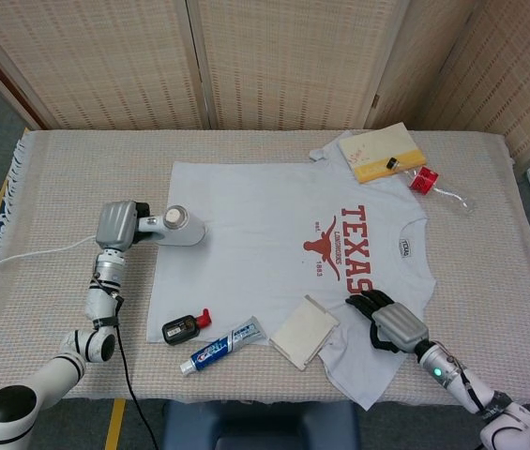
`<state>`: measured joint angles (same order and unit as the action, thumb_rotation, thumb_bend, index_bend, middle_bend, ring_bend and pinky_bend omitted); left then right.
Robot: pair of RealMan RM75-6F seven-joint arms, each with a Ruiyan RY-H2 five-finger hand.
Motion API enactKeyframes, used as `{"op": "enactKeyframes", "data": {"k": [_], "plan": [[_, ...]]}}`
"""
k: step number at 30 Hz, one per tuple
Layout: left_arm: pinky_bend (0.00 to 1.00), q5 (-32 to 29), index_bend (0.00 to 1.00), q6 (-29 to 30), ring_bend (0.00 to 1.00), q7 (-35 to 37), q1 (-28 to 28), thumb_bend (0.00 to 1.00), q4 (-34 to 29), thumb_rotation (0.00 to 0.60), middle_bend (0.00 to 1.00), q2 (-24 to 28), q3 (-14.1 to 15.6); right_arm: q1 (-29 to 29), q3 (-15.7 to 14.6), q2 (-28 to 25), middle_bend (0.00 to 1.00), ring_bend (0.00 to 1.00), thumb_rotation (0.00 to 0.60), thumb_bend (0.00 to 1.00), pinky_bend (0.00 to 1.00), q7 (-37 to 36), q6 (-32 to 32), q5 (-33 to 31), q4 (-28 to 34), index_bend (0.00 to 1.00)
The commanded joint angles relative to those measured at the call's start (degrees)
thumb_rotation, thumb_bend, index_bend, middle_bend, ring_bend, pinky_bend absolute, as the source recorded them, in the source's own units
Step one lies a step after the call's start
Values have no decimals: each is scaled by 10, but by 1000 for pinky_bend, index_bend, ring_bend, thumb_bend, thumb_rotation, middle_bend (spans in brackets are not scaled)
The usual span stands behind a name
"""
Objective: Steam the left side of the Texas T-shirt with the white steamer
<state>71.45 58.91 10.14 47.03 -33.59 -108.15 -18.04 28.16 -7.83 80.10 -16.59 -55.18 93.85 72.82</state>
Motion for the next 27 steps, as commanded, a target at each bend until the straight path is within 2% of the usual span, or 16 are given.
{"op": "enactKeyframes", "data": {"k": [1,7,15,21,27], "plan": [[656,25,959,17,846,-36,8,426,-23,600,1000,-18,23,-1,-1,-1,75,0,404,1000,37,0,-1,-1,0,0],[657,37,960,4,846,-69,30,427,-4,600,1000,-65,36,-3,-3,-1,75,0,407,1000,37,1,0,-5,0,0],[657,39,960,-8,846,-88,52,426,68,600,1000,-119,38,-4,-2,-2,75,0,404,1000,37,9,0,-11,4,0],[658,39,961,-18,846,-90,51,427,126,600,1000,-134,41,-4,-1,-3,75,0,406,1000,37,15,1,-14,9,0],[658,23,960,-37,845,-75,41,427,174,600,1000,-132,30,-2,0,-2,75,0,404,1000,37,21,4,-15,13,0]]}}
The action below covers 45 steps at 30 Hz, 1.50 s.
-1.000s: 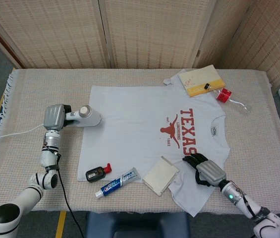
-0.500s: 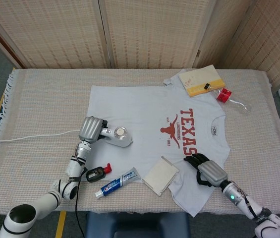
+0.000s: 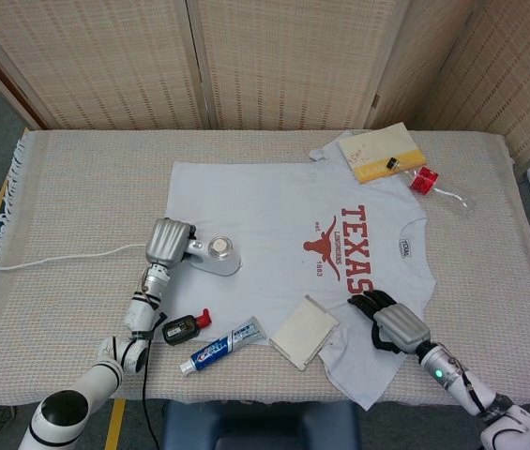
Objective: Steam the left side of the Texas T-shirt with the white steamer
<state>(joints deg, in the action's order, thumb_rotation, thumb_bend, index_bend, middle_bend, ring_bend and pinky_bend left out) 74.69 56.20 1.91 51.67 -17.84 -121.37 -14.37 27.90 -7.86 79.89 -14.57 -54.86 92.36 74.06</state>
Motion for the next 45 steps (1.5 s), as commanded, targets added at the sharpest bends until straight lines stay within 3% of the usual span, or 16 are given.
{"op": "enactKeyframes", "data": {"k": [1,9,13,18,24,32,45], "plan": [[658,-12,959,-12,845,10,-7,427,22,600,1000,2,-9,1,1,1,75,0,404,1000,37,2,2,-1,1,0],[658,-23,958,-22,845,26,-30,426,56,600,1000,25,-15,3,2,1,75,0,402,1000,37,7,3,-3,5,0],[658,-30,958,6,844,71,-38,425,35,600,1000,42,-26,3,1,0,75,0,402,1000,37,6,1,-1,6,0],[658,-15,958,45,844,90,-39,426,4,600,1000,52,-18,4,1,1,76,0,403,1000,37,4,2,1,5,0],[658,-10,958,37,844,66,-17,425,-16,600,1000,31,-16,4,1,0,76,0,404,1000,37,2,1,-1,5,0],[657,-16,958,5,844,37,10,426,5,600,1000,-10,-19,0,1,-4,75,0,403,1000,37,4,1,-8,6,0],[652,52,958,60,844,81,-36,430,-31,600,1000,26,50,0,-2,0,75,0,406,1000,37,-1,-1,-1,2,0]]}}
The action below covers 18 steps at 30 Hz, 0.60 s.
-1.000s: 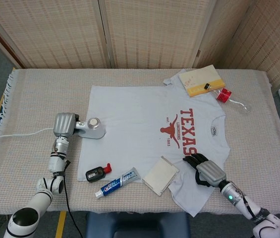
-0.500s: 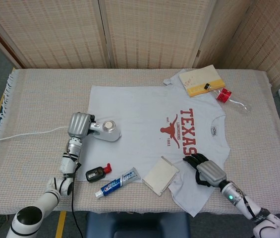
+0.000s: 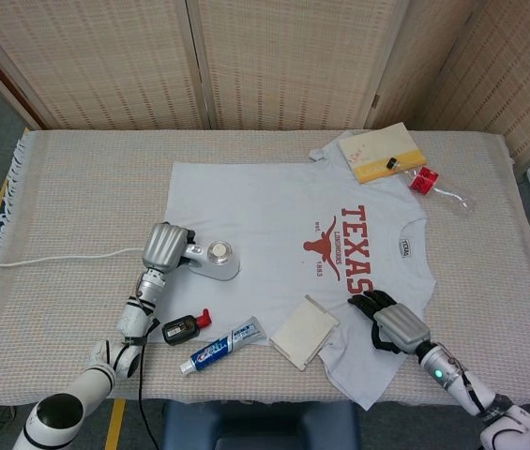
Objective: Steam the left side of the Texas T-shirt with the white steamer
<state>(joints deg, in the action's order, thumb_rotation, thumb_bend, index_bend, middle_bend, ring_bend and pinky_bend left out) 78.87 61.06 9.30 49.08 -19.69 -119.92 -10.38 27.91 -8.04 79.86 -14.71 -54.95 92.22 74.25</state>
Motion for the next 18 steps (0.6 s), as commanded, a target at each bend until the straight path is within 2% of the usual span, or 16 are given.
{"op": "enactKeyframes", "data": {"k": [1,9,18], "plan": [[652,17,958,20,844,11,-16,430,-21,600,1000,18,17,0,-1,0,76,0,405,1000,37,0,-1,1,0,0],[650,55,958,62,838,7,-54,430,-92,600,1000,71,56,-2,-1,-1,75,0,402,1000,37,5,-4,2,5,0],[649,76,958,81,835,-15,-91,428,-138,600,1000,129,84,-4,-2,-4,75,0,405,1000,37,6,-6,1,7,0]]}}
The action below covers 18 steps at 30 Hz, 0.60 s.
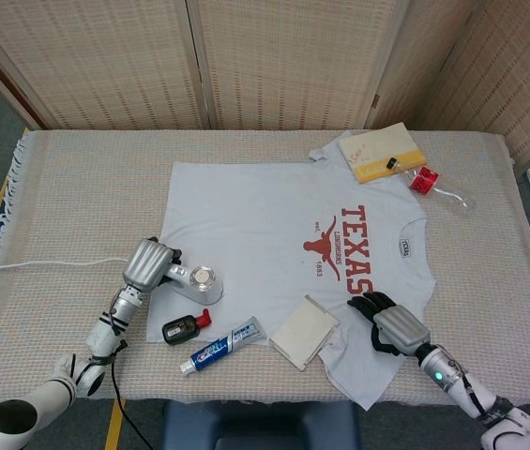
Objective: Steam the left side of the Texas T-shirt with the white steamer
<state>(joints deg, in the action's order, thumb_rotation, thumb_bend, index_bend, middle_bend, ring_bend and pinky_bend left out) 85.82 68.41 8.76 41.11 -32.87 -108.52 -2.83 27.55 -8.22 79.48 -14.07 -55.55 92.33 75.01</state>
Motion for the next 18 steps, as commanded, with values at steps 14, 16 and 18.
{"op": "enactKeyframes", "data": {"k": [14,16,18], "plan": [[650,-67,958,-45,835,-6,31,429,-11,600,1000,11,-83,-1,1,-1,75,0,405,1000,37,-2,0,-2,-2,0],[650,-80,958,-65,835,-11,48,429,4,600,1000,-8,-97,-1,2,-1,75,0,402,1000,37,-1,0,-3,-2,0],[650,-90,958,-84,835,-20,63,430,25,600,1000,-27,-106,-2,2,-2,76,0,403,1000,37,0,1,-5,-1,0]]}}
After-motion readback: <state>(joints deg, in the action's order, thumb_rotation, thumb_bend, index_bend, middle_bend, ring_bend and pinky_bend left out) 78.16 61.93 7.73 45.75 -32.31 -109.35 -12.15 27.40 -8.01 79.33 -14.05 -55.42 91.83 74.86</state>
